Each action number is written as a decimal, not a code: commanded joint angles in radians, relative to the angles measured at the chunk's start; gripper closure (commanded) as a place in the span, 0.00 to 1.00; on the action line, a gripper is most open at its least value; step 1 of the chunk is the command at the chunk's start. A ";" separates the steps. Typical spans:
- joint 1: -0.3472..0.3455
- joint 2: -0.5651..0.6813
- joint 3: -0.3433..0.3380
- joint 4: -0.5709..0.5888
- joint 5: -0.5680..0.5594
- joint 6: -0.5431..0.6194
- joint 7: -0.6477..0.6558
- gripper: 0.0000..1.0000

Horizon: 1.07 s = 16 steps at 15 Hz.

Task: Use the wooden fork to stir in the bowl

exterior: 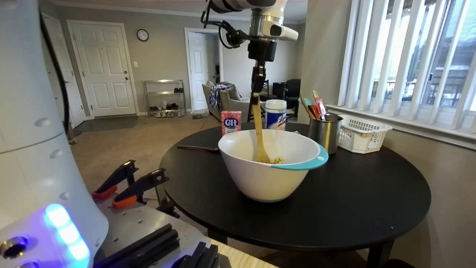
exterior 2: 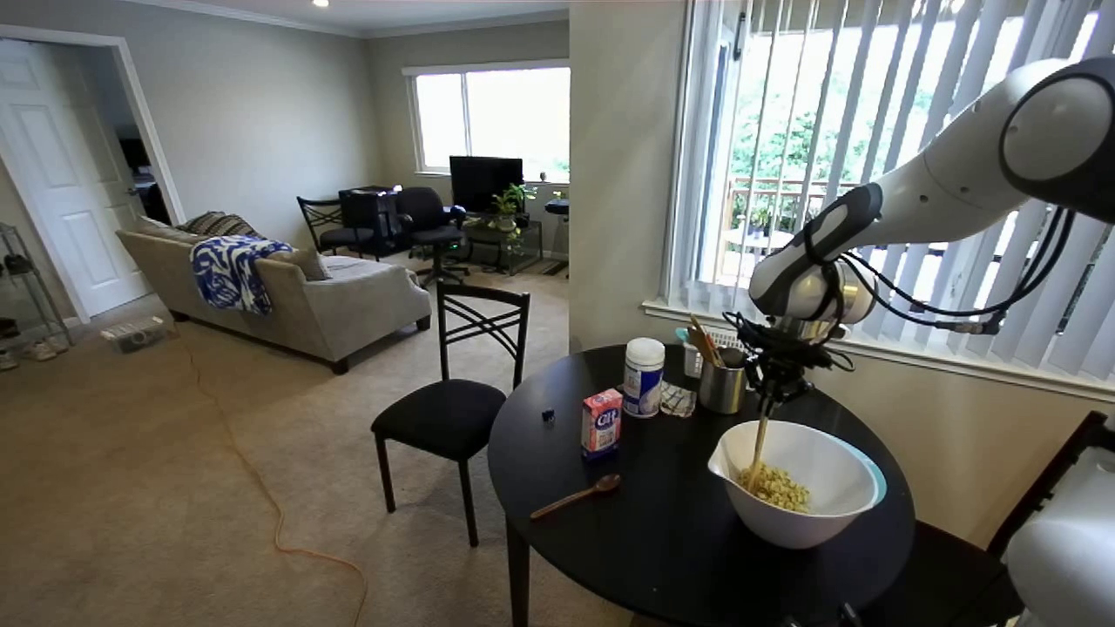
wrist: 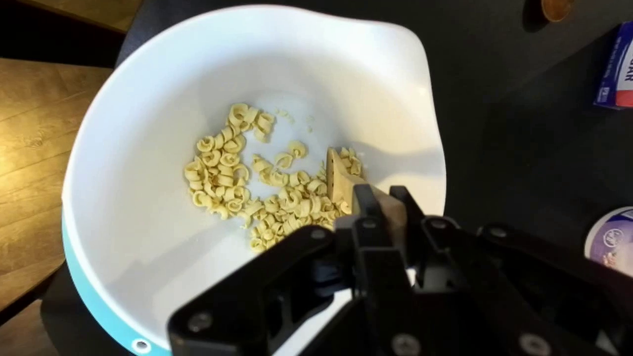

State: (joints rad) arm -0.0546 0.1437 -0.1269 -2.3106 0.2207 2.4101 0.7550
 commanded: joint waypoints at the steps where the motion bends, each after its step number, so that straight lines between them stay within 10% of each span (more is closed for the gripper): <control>1: 0.005 0.025 0.001 -0.032 -0.063 0.125 -0.013 0.97; 16: 0.032 0.019 -0.114 -0.081 -0.605 0.292 0.312 0.97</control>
State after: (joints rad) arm -0.0434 0.1474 -0.2026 -2.3706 -0.2549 2.6659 0.9689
